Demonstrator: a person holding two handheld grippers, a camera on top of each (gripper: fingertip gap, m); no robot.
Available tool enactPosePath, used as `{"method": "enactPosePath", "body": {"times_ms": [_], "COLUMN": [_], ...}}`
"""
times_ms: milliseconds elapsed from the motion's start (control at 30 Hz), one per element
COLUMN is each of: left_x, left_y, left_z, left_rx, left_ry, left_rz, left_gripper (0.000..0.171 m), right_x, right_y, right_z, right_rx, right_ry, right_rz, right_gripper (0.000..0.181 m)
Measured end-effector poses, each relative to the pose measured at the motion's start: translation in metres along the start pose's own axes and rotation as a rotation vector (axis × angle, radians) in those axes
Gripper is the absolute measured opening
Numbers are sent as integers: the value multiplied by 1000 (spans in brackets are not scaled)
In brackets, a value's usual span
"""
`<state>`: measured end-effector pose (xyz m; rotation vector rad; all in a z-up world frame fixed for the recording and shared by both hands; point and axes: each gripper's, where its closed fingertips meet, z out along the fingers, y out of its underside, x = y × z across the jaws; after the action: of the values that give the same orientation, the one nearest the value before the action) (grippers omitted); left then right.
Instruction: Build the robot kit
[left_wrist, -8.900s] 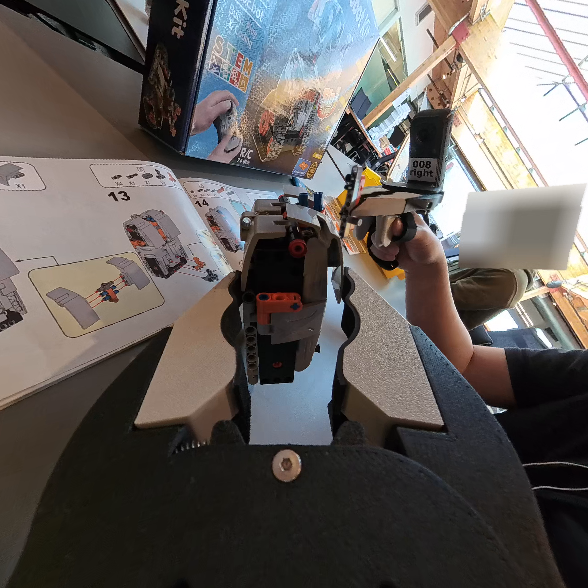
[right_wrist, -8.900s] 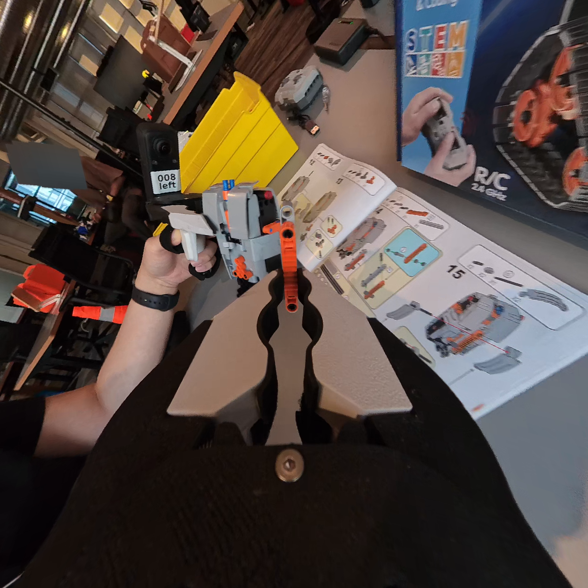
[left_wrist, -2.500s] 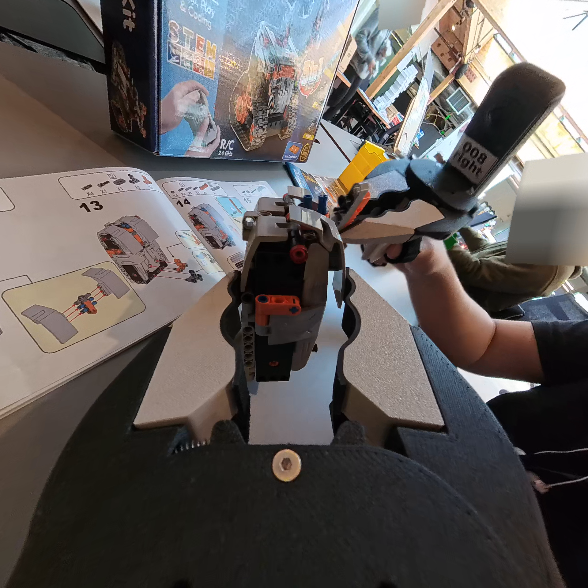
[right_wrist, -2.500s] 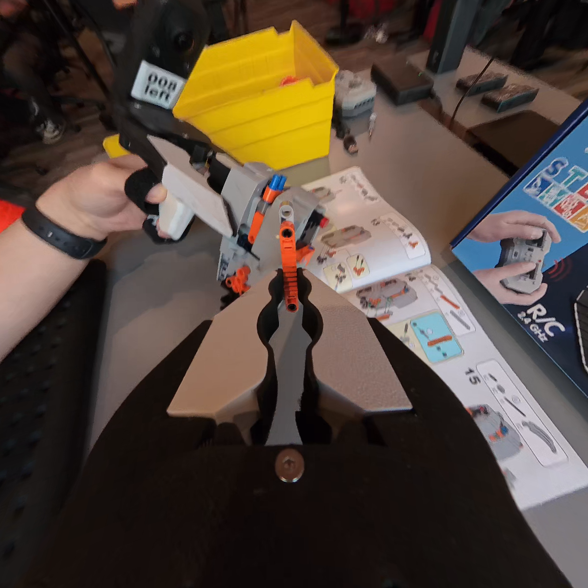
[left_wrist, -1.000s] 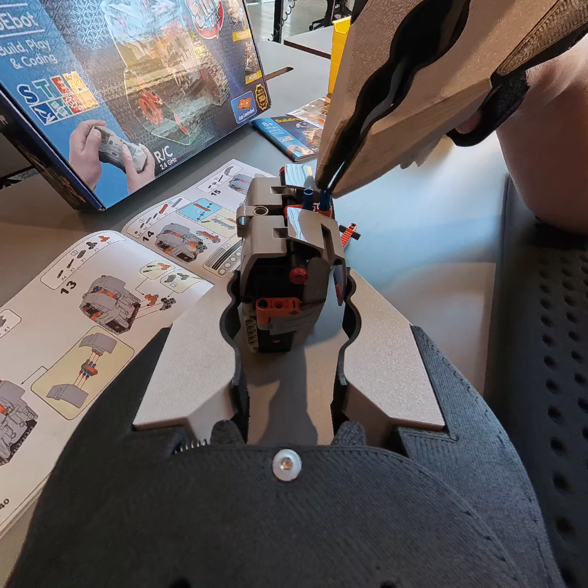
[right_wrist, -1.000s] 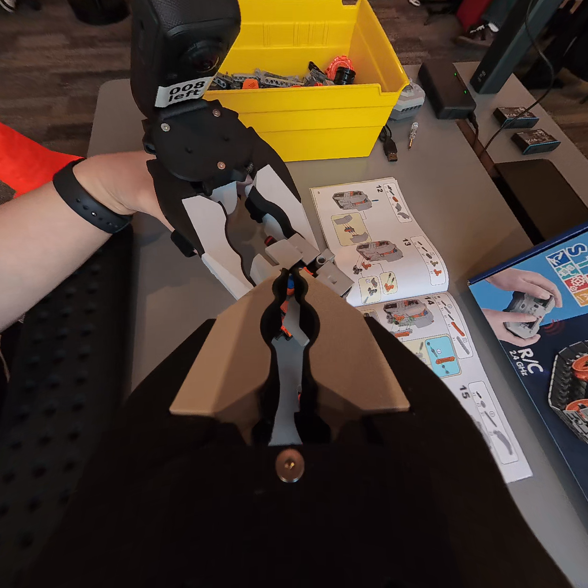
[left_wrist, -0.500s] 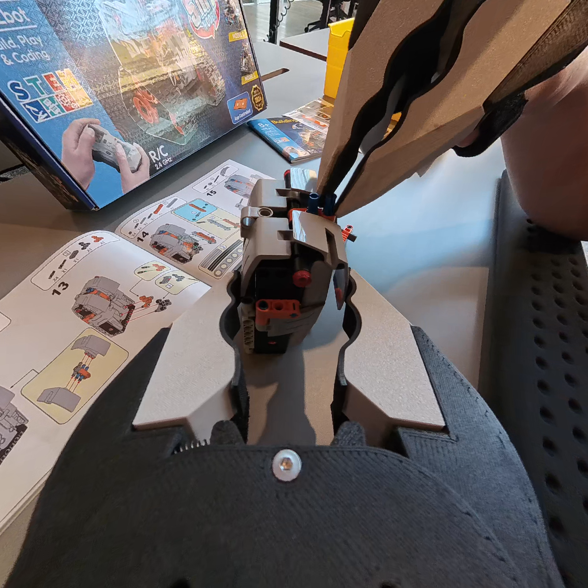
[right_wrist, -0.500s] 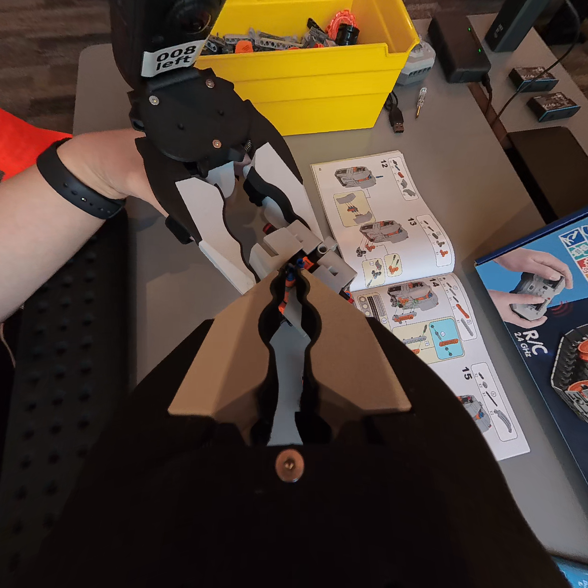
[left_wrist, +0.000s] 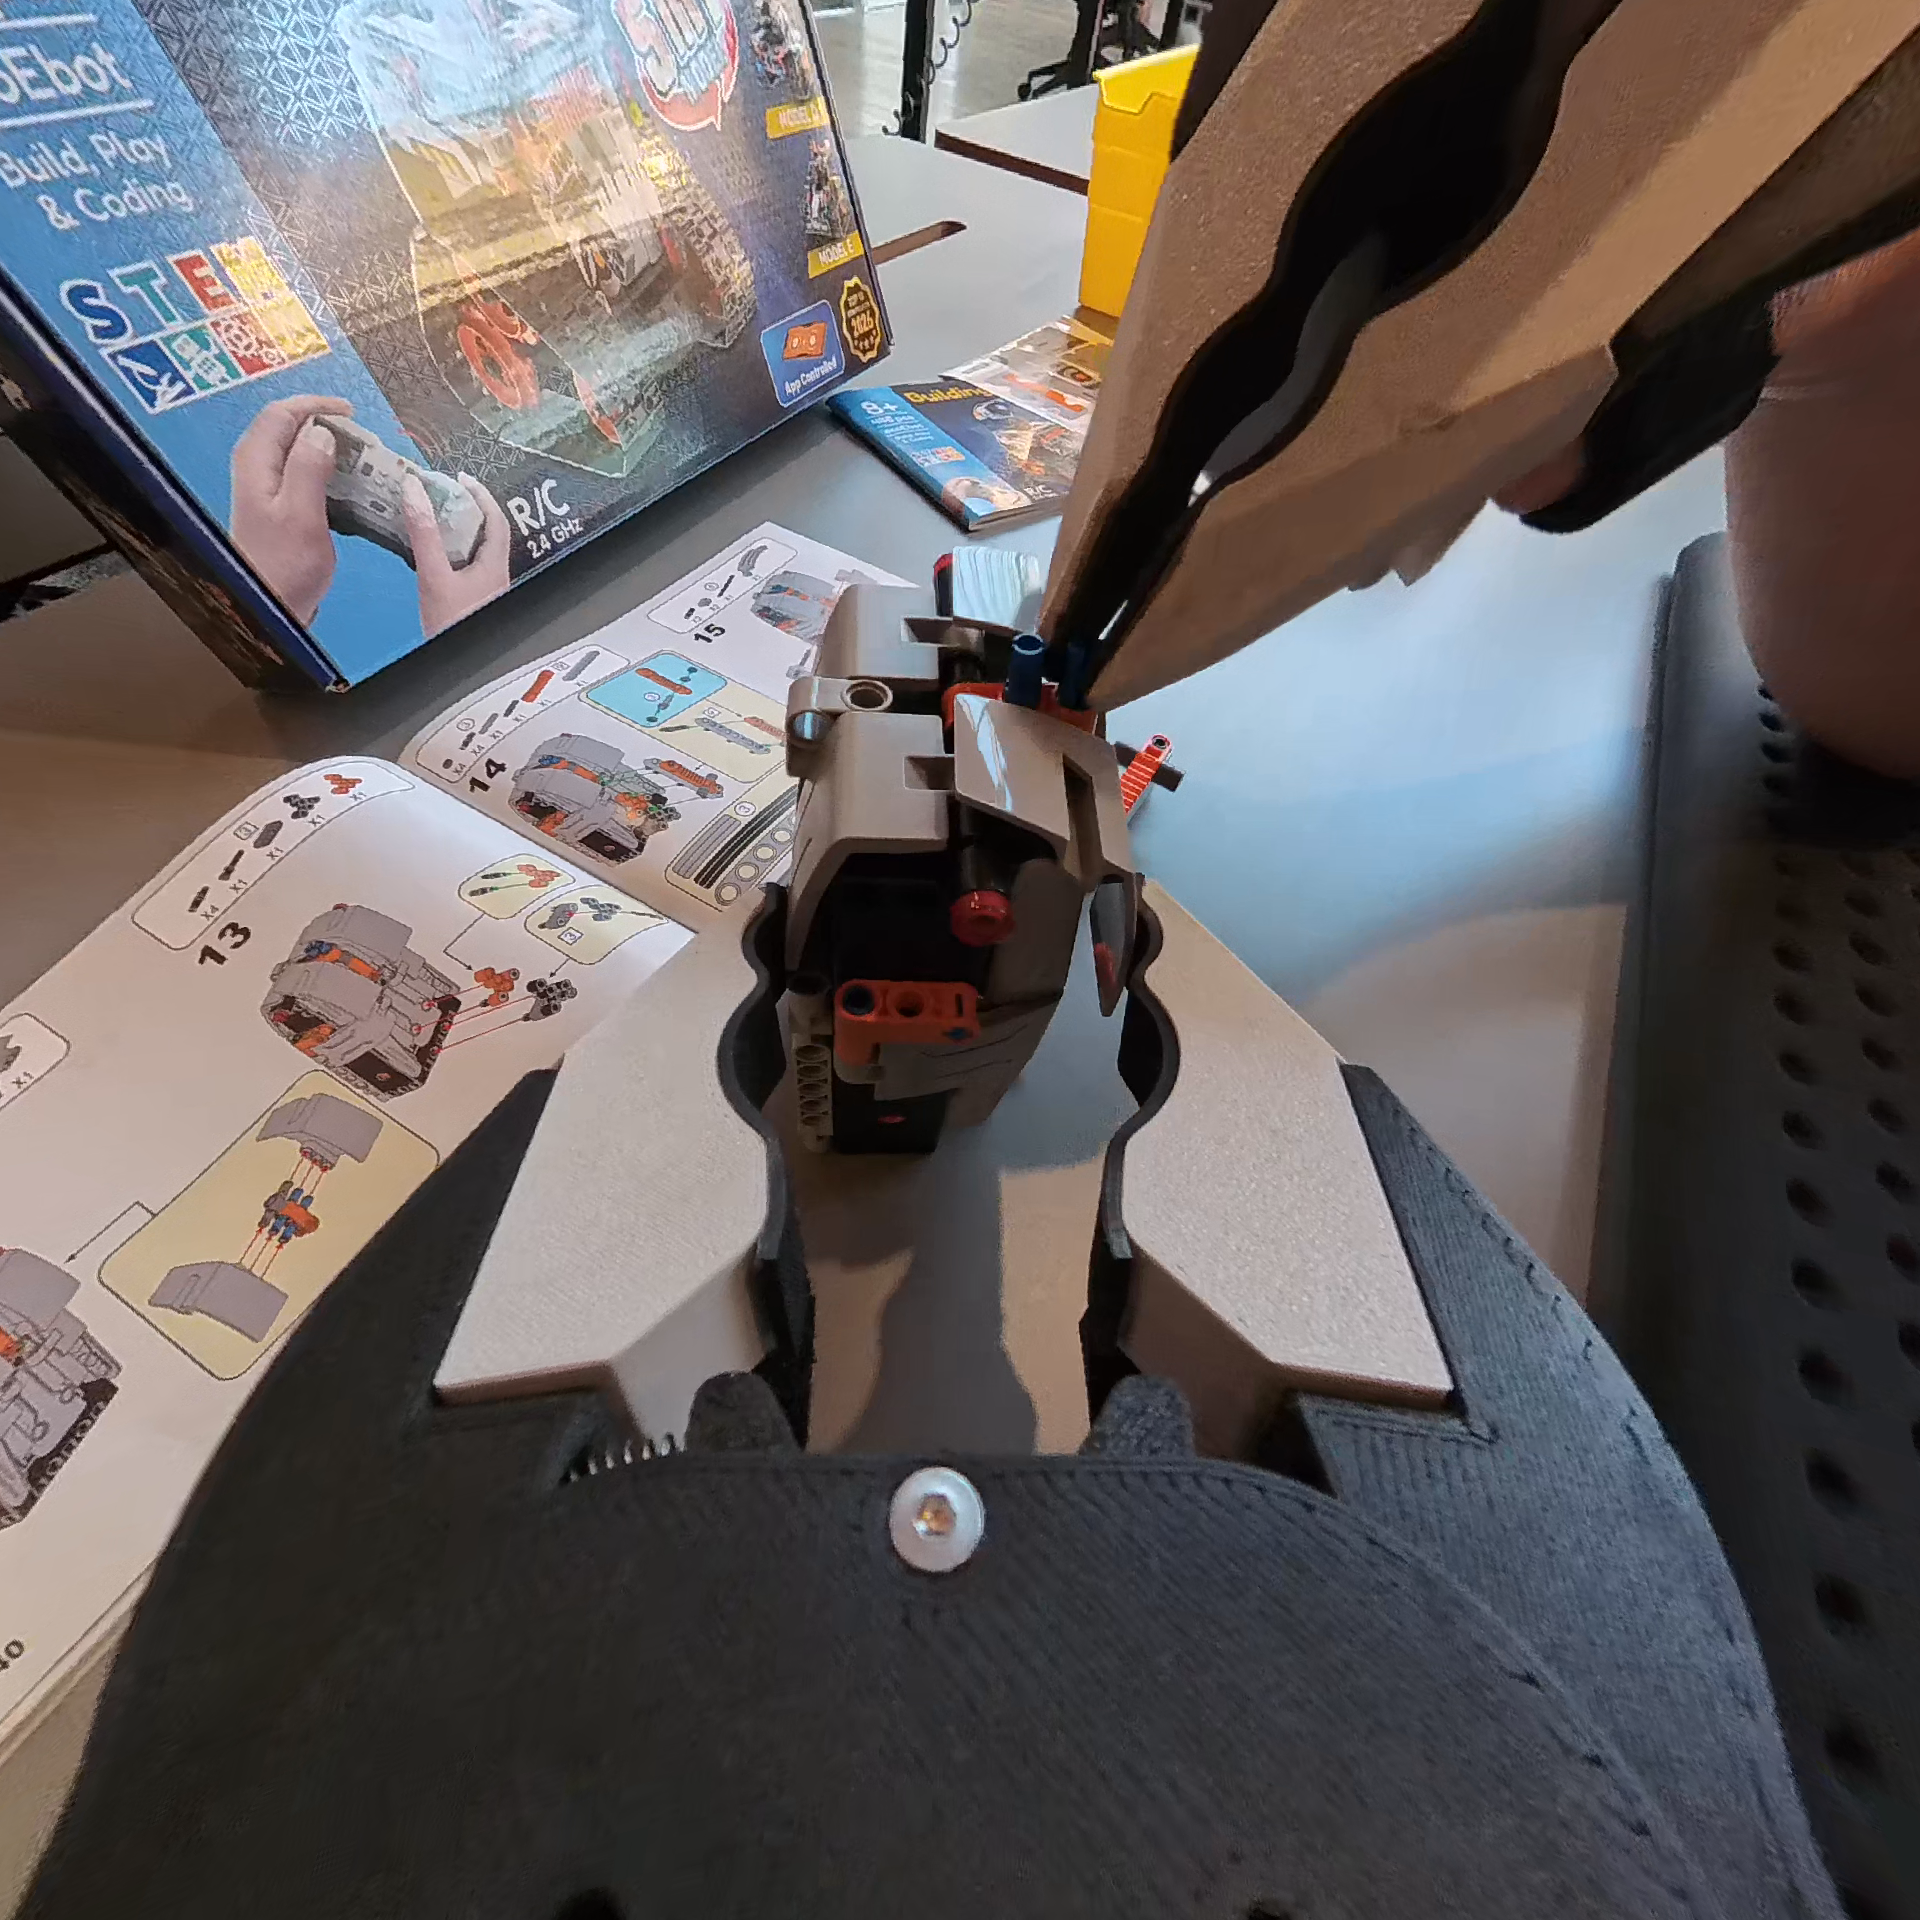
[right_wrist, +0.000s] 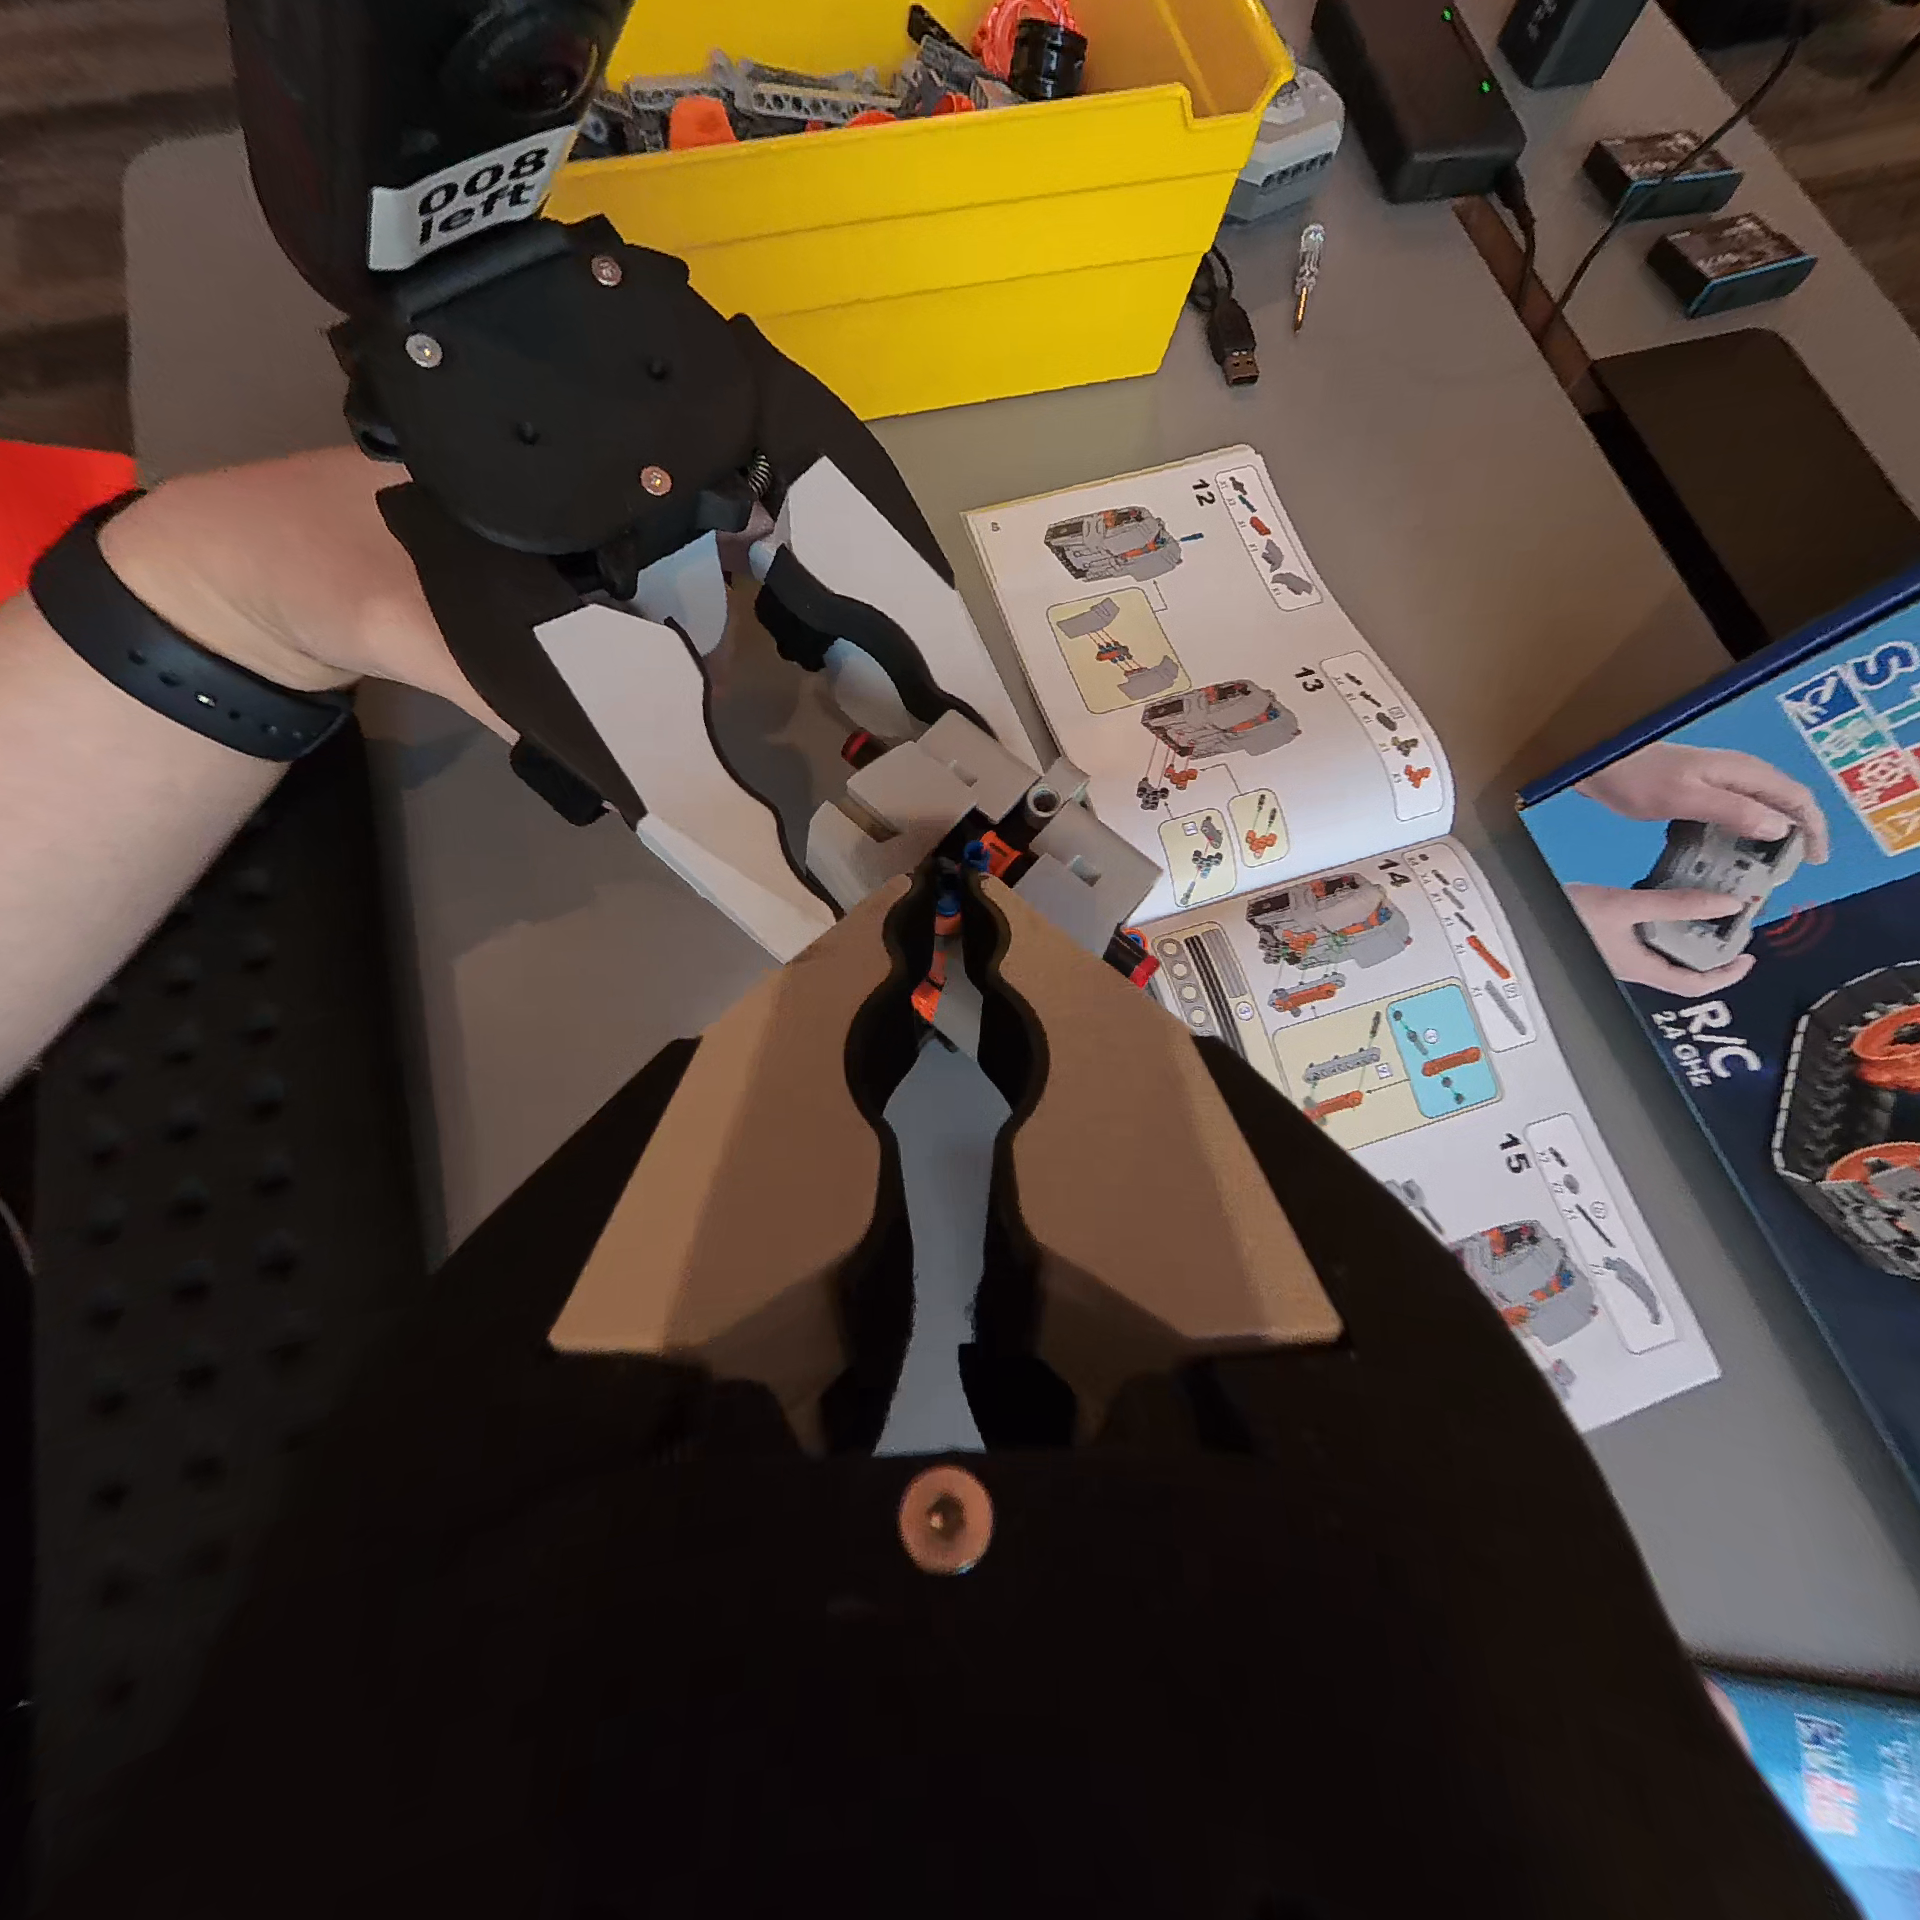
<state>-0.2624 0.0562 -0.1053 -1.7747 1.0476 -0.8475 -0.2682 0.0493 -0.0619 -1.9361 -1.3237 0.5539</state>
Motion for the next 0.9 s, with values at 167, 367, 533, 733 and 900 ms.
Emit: {"method": "enactPosePath", "body": {"times_ms": [167,367,533,733,900], "left_x": [-1,-1,-2,-2,-1], "left_y": [1,0,-1,-1,-2], "left_z": [1,1,1,2,3], "left_rx": [-18,-6,-3,-6,2], "left_ry": [-15,-12,-11,-16,-3], "left_rz": [9,1,-5,-4,-1], "left_gripper": [64,65,65,65,65], "right_x": [0,0,1,1,0], "right_y": [2,3,3,3,1], "right_z": [0,0,1,1,-3], "right_rx": [-18,-29,-36,-22,24], "right_ry": [18,22,51,41,-47], "right_rz": [-40,-40,-65,-66,-57], "right_gripper": [5,5,5,5,5]}}
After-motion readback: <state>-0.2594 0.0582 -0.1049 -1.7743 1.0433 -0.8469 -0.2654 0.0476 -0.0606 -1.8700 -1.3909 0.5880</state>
